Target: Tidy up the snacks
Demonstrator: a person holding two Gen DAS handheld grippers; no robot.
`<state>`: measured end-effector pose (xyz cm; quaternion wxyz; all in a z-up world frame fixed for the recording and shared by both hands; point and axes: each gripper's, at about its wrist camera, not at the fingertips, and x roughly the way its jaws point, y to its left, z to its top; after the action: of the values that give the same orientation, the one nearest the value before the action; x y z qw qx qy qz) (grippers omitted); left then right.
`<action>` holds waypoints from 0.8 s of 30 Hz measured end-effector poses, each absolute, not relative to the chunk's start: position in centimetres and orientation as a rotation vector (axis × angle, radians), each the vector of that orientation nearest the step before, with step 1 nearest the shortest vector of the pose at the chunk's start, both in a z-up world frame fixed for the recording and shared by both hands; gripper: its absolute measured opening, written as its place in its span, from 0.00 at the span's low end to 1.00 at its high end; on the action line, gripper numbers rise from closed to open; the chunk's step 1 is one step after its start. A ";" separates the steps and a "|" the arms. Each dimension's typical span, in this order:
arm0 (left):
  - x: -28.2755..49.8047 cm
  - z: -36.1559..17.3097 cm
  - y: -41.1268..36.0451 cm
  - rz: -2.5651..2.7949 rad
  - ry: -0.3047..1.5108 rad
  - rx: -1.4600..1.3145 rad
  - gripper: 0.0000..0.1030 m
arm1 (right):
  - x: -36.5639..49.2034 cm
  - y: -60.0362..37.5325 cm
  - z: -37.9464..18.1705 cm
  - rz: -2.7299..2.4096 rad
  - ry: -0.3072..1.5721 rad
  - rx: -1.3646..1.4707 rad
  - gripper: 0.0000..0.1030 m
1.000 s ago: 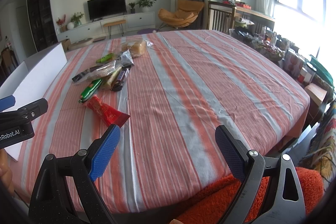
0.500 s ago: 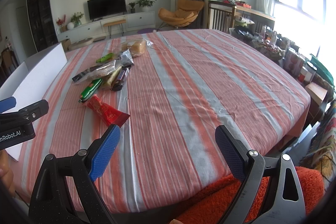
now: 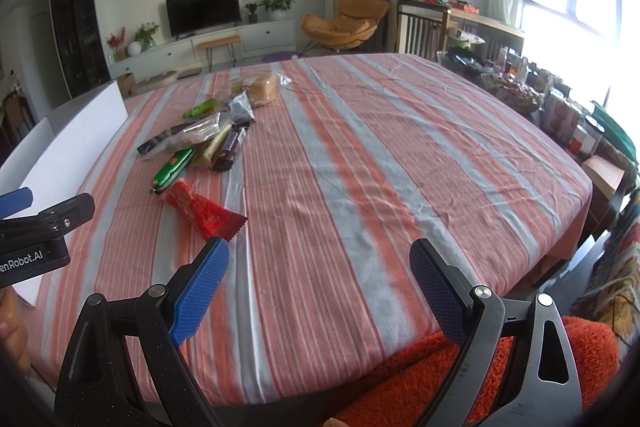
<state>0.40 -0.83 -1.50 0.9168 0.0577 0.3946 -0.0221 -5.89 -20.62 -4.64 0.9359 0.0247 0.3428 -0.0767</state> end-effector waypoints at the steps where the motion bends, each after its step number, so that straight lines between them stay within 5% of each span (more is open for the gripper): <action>1: 0.5 -1.6 -0.7 -0.044 0.818 0.118 1.00 | -5.9 -20.6 -4.7 -0.157 0.702 0.051 0.91; 24: 2.7 -5.6 0.2 -0.054 0.991 0.103 1.00 | -6.0 -20.4 -4.9 -0.155 0.718 0.062 0.91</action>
<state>2.75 0.20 -5.56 0.8780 0.0495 0.4753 -0.0259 -5.99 -20.44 -4.86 0.9329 0.0301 0.3509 -0.0757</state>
